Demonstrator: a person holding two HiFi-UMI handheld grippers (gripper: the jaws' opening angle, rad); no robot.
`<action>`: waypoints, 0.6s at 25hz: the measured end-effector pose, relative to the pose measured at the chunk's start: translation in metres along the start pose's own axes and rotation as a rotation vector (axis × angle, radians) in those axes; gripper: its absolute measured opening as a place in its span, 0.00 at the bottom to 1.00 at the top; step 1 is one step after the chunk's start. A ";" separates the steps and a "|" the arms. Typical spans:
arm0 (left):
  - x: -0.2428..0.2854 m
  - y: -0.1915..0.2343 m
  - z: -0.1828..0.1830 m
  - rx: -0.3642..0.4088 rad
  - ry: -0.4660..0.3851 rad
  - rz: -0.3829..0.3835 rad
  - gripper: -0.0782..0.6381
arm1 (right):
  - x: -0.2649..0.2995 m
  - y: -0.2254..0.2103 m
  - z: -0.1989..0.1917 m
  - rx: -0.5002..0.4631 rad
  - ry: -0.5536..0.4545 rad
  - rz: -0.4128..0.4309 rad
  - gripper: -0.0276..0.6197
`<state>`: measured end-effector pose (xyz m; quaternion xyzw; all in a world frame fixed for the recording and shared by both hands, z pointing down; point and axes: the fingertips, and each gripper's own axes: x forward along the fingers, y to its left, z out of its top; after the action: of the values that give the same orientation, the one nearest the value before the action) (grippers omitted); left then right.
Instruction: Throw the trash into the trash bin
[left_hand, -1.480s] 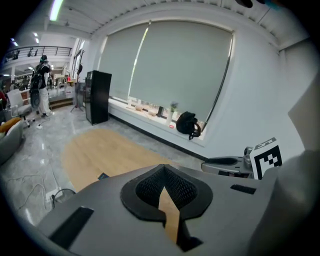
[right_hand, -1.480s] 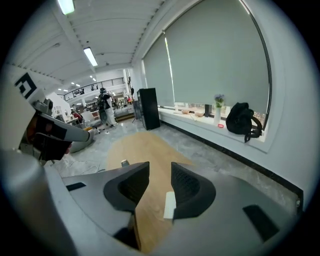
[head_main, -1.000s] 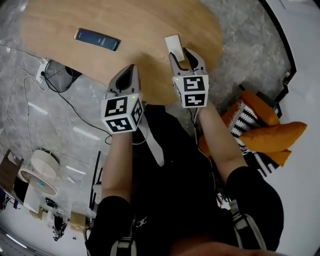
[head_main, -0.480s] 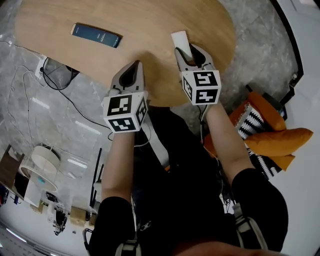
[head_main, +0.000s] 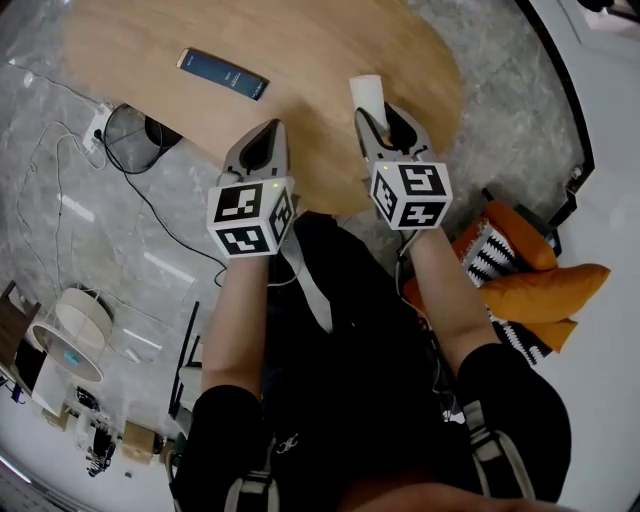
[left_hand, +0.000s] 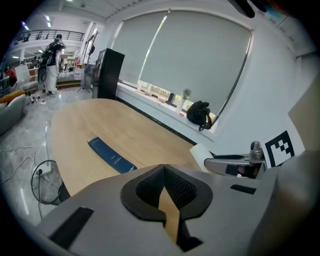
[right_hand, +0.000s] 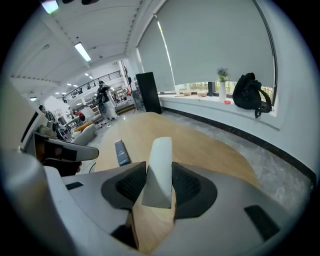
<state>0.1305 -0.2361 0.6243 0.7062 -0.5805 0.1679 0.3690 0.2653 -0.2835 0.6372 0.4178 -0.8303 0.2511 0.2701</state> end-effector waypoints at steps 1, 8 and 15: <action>-0.006 0.003 0.004 -0.004 -0.010 0.006 0.13 | -0.002 0.005 0.005 -0.003 -0.005 0.005 0.29; -0.052 0.053 0.009 -0.066 -0.063 0.068 0.13 | 0.005 0.068 0.028 -0.051 -0.013 0.064 0.29; -0.116 0.143 -0.017 -0.175 -0.094 0.164 0.13 | 0.031 0.173 0.044 -0.114 -0.009 0.153 0.29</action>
<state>-0.0322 -0.1507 0.6048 0.6283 -0.6655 0.1129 0.3868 0.0956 -0.2379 0.5928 0.3382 -0.8740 0.2213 0.2698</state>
